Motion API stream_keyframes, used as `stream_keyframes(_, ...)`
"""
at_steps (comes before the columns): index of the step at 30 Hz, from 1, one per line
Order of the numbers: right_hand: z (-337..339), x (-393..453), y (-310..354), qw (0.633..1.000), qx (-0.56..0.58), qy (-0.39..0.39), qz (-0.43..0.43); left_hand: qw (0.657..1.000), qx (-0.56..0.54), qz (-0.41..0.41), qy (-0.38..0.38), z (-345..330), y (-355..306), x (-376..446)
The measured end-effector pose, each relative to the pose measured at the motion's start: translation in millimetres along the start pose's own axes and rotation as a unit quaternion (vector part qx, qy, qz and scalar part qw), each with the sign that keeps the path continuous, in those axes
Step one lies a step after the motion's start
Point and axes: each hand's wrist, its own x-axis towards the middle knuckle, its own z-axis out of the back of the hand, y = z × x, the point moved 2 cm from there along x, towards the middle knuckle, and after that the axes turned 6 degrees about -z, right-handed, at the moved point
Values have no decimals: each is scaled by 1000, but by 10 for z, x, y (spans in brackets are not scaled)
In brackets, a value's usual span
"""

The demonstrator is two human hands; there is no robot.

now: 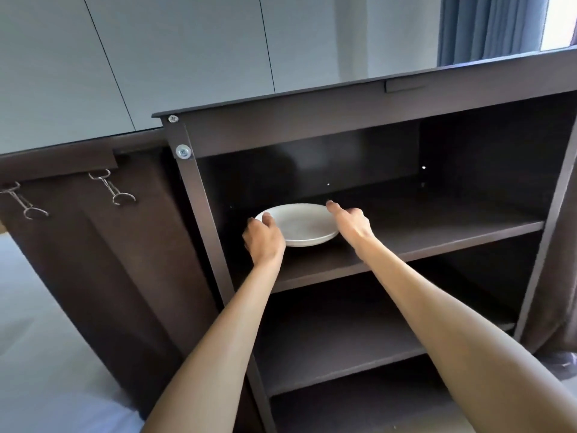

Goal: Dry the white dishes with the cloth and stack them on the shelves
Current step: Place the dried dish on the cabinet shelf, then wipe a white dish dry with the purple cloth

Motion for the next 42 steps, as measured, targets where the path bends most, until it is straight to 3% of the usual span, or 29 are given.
stream_keyframes(6, -286, 205, -87, 998, -60, -1, 8, 998, 49, 29, 9, -67, 251, 184)
stream_keyframes(16, -361, 188, -64, 988, -150, -9, 34, 992, 129, 1, 14, -20, 331, 243)
stream_keyframes(22, -27, -39, 84, 987, -130, -59, 67, 980, 86, -180, 3, -167, -164, -10)
stream_keyframes(27, 841, -357, 174, 978, -137, -123, 98, 944, -15, -319, 77, -685, -783, -661)
stream_keyframes(34, 2687, -1256, -121, 942, -171, -283, 58, 872, -192, -388, 229, -1565, -1574, -2204)
stream_keyframes(38, 3687, -1914, -370, 884, -215, -414, -2, 812, -232, -400, 356, -1916, -1921, -3175)
stream_keyframes(42, 4481, -2567, -667, 825, -221, -517, -62, 771, -187, -430, 431, -2173, -2154, -4054)
